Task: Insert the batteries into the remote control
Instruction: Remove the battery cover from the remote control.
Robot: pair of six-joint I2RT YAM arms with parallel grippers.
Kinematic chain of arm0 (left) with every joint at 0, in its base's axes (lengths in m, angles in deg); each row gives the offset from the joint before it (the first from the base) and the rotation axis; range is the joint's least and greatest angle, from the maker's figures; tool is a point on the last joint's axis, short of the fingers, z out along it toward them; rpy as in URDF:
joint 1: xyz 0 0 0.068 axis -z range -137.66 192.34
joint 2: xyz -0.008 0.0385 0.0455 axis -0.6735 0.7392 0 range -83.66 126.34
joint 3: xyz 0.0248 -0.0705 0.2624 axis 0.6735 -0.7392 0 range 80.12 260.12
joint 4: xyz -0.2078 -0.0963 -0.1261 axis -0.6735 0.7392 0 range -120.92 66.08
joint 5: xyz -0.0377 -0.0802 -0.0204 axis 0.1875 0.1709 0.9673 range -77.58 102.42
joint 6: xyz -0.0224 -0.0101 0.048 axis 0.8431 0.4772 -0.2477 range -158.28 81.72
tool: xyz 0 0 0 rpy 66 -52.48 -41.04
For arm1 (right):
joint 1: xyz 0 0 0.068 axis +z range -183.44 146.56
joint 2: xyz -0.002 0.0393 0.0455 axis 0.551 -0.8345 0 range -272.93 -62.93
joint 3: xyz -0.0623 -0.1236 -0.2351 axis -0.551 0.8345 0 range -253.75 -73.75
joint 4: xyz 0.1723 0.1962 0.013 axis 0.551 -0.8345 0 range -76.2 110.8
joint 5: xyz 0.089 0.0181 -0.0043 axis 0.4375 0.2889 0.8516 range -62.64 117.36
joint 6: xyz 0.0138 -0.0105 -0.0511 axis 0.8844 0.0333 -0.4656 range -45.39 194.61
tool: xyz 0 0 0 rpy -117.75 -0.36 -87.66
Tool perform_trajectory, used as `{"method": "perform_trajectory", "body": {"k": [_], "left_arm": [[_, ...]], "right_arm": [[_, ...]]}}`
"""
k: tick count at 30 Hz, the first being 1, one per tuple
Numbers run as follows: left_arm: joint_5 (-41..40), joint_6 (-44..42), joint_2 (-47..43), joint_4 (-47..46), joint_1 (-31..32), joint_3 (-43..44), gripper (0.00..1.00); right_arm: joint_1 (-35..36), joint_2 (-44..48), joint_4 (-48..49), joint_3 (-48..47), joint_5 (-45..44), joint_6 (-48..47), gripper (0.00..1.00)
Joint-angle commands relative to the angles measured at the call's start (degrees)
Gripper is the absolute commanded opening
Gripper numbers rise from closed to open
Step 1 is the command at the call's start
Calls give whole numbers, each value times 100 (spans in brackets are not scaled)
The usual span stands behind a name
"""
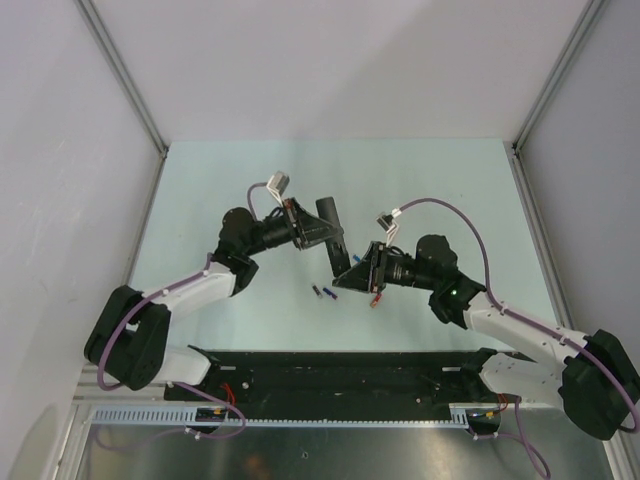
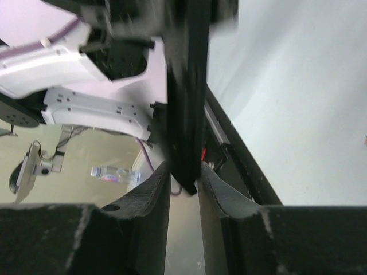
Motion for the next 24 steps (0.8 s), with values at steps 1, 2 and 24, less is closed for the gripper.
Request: {"method": "perform_trajectory", "body": {"k": [1, 2, 24], "left_arm": [[-692, 206, -67, -612, -197, 419, 0], [-683, 171, -76, -612, -197, 410, 0], [-1114, -199, -172, -577, -688, -160, 0]], "right_arm": [[126, 68, -615, 146, 509, -211, 30], [117, 94, -554, 138, 500, -185, 30], [-305, 94, -1756, -135, -799, -1105, 39]]}}
